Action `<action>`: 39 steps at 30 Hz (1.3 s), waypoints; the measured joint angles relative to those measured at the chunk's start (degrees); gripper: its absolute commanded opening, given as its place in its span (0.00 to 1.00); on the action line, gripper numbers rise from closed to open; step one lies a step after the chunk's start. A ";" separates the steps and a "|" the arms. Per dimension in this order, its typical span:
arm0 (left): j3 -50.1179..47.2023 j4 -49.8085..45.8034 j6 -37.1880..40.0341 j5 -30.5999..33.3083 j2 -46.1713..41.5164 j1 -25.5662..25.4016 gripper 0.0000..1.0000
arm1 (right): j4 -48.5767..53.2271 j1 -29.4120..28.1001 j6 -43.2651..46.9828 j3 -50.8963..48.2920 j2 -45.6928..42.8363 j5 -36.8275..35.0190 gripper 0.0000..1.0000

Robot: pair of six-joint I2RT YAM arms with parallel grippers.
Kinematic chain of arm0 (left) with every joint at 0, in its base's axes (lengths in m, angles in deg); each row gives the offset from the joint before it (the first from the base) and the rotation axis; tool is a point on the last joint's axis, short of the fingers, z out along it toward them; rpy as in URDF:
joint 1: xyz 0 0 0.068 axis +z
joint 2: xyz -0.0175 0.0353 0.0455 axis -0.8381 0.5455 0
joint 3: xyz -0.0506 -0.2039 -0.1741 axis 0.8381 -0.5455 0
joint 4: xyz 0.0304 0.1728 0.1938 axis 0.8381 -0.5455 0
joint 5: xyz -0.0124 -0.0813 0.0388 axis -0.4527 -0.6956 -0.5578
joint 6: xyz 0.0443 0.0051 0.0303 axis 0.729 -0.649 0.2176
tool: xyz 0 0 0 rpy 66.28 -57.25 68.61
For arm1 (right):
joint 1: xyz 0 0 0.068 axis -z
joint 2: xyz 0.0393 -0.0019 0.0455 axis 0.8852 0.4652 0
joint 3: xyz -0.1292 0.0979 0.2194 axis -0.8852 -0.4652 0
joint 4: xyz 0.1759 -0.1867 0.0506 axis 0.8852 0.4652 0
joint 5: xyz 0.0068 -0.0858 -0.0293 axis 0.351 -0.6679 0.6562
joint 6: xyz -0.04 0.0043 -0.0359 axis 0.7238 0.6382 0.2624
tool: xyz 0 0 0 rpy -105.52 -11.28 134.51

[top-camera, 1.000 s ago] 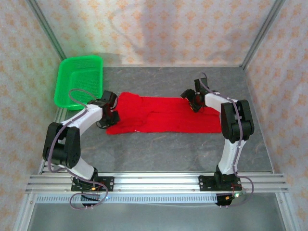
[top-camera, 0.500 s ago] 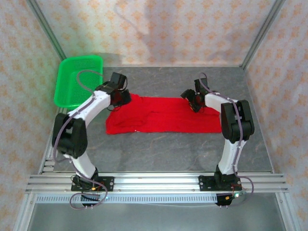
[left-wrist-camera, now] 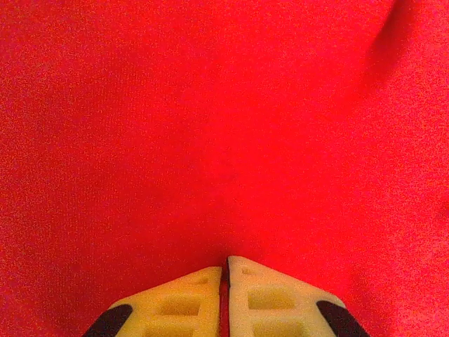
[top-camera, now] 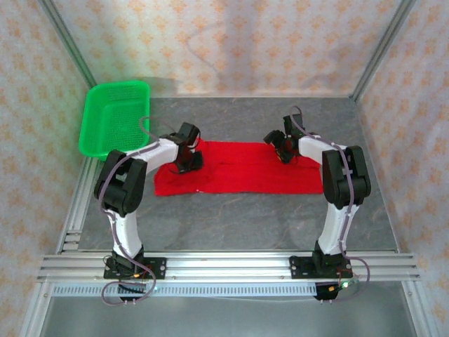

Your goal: Fold and stack the t-shirts

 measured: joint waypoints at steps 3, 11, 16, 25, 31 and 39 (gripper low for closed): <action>-3.69 0.66 0.37 -1.92 -2.80 -0.50 0.10 | 0.00 0.00 0.00 0.00 0.00 -0.02 0.82; -10.75 2.36 2.05 -5.11 -11.50 -0.94 0.16 | 0.02 0.00 -0.04 0.09 0.02 -0.02 0.82; -12.94 3.76 2.93 -7.63 -13.22 -0.74 0.29 | 0.28 0.00 -0.09 0.39 0.13 -0.13 0.82; -4.59 0.20 -2.93 -1.60 -14.82 10.82 0.45 | 1.88 0.04 3.28 0.44 -0.87 -2.25 0.85; 0.17 -2.75 -5.60 4.02 -12.81 15.10 0.38 | 6.60 0.59 8.52 0.46 -2.08 -3.58 0.86; 1.97 -5.64 -4.94 4.37 -3.74 15.93 0.30 | 11.47 2.36 14.53 0.55 -3.93 -3.48 0.88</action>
